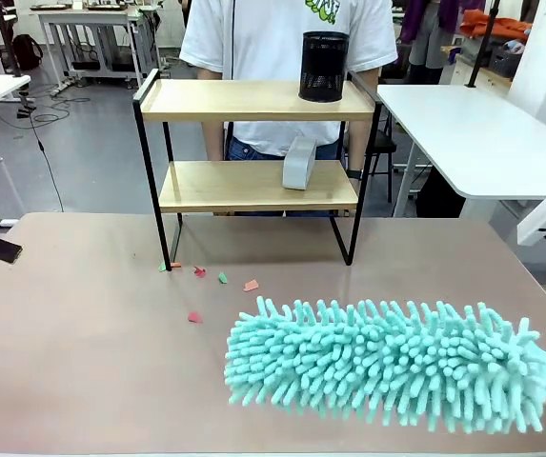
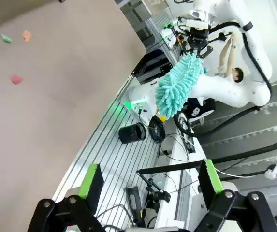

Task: Clean the shelf.
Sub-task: Hand the Duster back to the human.

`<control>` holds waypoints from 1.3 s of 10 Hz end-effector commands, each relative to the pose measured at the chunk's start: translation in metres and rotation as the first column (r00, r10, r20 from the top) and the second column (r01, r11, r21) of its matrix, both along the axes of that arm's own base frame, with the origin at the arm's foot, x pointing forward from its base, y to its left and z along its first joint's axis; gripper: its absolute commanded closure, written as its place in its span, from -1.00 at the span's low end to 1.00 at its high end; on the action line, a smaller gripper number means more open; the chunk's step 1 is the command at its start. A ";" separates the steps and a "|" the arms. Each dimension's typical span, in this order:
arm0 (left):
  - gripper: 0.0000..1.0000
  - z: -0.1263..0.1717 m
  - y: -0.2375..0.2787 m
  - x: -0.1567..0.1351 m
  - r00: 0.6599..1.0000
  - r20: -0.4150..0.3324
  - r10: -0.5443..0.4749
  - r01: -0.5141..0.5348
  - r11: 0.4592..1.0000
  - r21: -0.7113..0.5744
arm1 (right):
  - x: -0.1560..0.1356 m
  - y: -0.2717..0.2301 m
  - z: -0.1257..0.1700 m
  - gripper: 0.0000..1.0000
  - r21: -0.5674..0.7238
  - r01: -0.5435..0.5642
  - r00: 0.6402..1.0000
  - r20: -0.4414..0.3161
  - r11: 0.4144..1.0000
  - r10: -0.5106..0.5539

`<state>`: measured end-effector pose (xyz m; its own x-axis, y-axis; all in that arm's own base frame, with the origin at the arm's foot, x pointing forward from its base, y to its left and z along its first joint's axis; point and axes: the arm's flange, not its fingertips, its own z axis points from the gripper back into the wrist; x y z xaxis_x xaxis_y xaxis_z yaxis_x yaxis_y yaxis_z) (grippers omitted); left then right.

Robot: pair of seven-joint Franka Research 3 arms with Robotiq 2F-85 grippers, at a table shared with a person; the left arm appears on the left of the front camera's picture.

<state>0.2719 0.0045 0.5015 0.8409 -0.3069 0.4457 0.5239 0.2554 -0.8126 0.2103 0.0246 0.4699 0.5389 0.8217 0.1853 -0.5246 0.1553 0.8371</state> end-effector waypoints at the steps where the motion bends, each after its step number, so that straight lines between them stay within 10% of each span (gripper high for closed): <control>1: -1.00 -0.012 -0.041 0.004 0.995 -0.043 -0.090 0.088 0.995 -0.053 | 0.015 0.044 0.001 0.75 -0.031 -0.098 0.994 0.044 0.995 0.100; 13: -1.00 -0.085 -0.206 -0.010 0.890 -0.161 -0.426 0.441 0.895 0.071 | 0.072 0.124 -0.008 0.75 -0.014 -0.040 0.999 0.010 0.999 0.040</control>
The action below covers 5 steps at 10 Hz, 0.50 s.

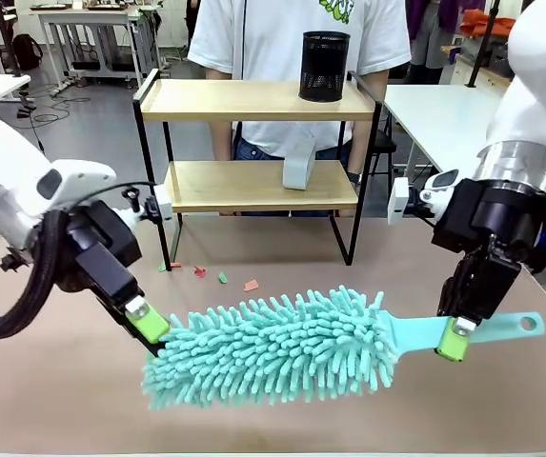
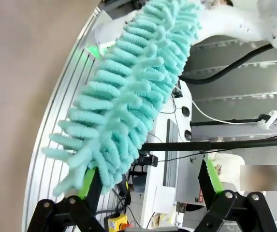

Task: Clean the shelf.
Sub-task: Hand the Duster back to the human.

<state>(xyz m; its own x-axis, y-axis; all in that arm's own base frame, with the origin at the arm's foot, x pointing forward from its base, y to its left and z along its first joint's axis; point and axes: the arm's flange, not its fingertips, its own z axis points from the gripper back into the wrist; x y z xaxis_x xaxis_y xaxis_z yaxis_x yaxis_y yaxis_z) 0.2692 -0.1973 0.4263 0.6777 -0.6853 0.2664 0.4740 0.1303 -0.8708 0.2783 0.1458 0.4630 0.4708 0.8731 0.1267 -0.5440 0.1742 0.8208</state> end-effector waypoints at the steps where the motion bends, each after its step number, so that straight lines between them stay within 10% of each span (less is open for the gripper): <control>1: -1.00 -0.013 -0.012 -0.009 1.000 0.007 -0.008 0.008 1.000 -0.027 | 0.005 0.003 -0.003 0.75 0.088 0.016 1.000 0.001 0.996 -0.016; 5: -1.00 -0.010 -0.013 0.001 0.998 0.056 0.007 -0.007 1.000 -0.011 | 0.001 0.005 -0.005 0.75 0.078 -0.059 0.998 -0.023 0.995 0.061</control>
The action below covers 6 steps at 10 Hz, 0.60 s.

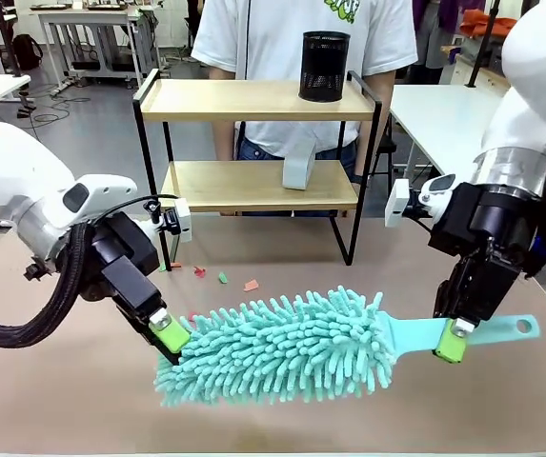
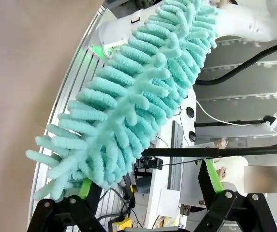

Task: Clean the shelf.
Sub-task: Hand the Duster back to the human.

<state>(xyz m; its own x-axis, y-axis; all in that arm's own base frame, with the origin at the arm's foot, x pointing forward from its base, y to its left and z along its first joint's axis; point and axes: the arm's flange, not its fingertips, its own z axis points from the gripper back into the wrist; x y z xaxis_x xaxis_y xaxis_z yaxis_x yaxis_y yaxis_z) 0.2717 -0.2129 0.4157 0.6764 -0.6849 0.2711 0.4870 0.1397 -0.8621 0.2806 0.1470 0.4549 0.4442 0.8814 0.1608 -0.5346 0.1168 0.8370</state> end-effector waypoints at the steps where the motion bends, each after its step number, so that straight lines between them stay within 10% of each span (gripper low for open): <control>1: -1.00 0.007 0.009 0.001 0.999 0.050 -0.009 0.009 1.000 -0.002 | -0.001 0.001 0.002 0.75 0.028 -0.026 1.000 -0.010 0.999 0.027; 6: -1.00 0.014 0.023 0.029 0.972 0.230 -0.051 0.027 0.994 0.107 | -0.004 -0.001 0.000 0.75 0.029 -0.088 0.996 -0.029 0.996 0.088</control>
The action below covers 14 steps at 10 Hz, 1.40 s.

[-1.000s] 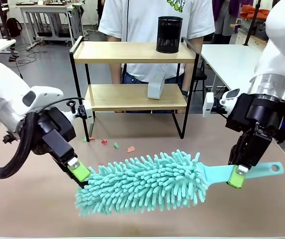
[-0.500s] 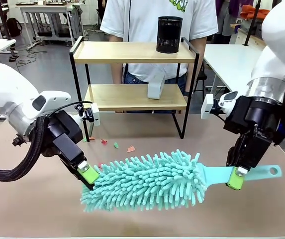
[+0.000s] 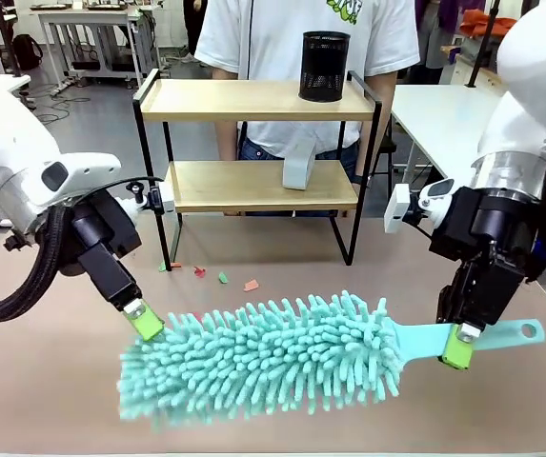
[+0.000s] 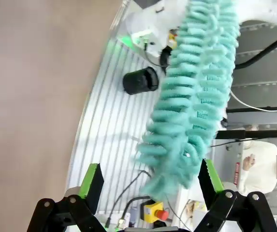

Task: Clean the shelf.
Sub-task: Hand the Duster back to the human.

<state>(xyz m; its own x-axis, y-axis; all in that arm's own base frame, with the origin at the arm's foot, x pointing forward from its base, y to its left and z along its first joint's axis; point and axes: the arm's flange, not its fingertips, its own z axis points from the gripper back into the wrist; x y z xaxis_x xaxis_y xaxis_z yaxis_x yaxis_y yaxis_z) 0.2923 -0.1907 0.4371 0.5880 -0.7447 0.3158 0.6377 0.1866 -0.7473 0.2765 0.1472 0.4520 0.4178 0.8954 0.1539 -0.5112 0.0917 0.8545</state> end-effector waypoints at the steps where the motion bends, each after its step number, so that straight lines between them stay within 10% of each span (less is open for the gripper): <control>1: -1.00 -0.009 -0.001 0.012 0.999 0.037 0.017 -0.016 1.000 -0.010 | -0.002 -0.003 0.004 0.75 0.059 -0.088 0.996 0.012 0.994 0.088; 8: -1.00 0.002 -0.016 -0.014 0.982 -0.162 -0.096 0.062 0.977 -0.202 | 0.009 0.007 -0.001 0.75 0.057 -0.074 0.997 -0.002 0.996 0.075; 14: -1.00 -0.011 -0.041 -0.049 0.979 -0.126 -0.158 0.135 0.975 -0.173 | 0.011 0.003 -0.005 0.75 0.084 -0.060 0.998 -0.005 0.995 0.061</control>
